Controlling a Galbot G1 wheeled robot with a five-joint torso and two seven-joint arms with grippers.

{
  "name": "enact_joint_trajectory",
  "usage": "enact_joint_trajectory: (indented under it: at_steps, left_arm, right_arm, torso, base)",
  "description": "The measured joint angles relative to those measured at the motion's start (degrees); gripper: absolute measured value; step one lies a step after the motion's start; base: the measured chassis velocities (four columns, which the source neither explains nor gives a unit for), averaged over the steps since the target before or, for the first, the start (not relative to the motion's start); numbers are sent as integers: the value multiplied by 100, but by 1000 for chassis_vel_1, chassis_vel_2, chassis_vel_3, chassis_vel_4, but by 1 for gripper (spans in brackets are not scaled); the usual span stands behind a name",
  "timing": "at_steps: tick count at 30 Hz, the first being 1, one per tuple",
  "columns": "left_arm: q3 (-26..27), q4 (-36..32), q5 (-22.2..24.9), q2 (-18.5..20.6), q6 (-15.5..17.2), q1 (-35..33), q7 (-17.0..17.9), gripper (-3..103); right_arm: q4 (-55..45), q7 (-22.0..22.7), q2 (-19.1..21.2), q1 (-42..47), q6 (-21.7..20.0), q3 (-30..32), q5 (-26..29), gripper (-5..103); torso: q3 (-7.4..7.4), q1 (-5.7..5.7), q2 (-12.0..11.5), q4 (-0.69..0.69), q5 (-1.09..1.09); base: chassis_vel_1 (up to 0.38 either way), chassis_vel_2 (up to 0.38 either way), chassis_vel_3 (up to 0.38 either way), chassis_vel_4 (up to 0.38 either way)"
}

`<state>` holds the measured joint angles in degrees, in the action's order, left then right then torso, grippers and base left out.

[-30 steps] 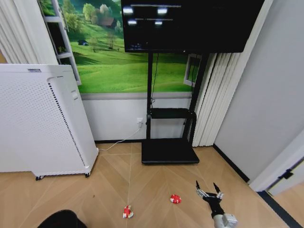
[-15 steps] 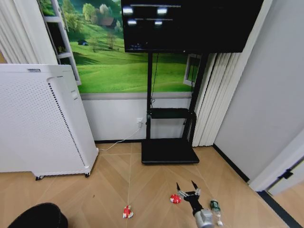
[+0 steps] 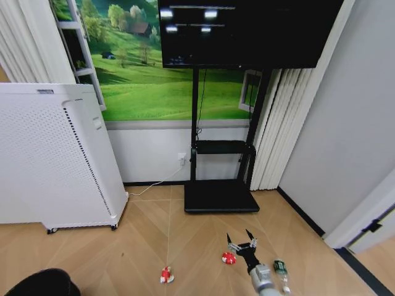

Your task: Pick up the trash bin and place the garbage on the floor into it.

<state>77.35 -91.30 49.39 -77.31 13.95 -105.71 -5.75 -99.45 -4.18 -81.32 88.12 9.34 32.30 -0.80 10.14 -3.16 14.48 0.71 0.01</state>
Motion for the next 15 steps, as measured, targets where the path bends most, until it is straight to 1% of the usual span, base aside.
enact_joint_trajectory:
  at_steps: [7,13,15]
  left_arm:
    - [-21,3,-20,18,-35,-51,-68,3]
    - [-37,66,-30,8,-81,-79,-118,3]
    - [-48,67,-37,-11,-84,-69,-119,3]
  right_arm:
    - [21,-12,-19,33,30,-24,-6,100]
    - [116,-71,-11,85,100,-28,-21,100]
    - [117,-71,-16,73,101,-29,-24,100]
  torso:
    - [-1,0,0,-1,-2]
    - [0,0,0,0,1]
    - [-1,0,0,-1,-2]
  base:
    - [171,140,-138,-147]
    - [203,197,-200,-220]
    - [241,251,-251,-281]
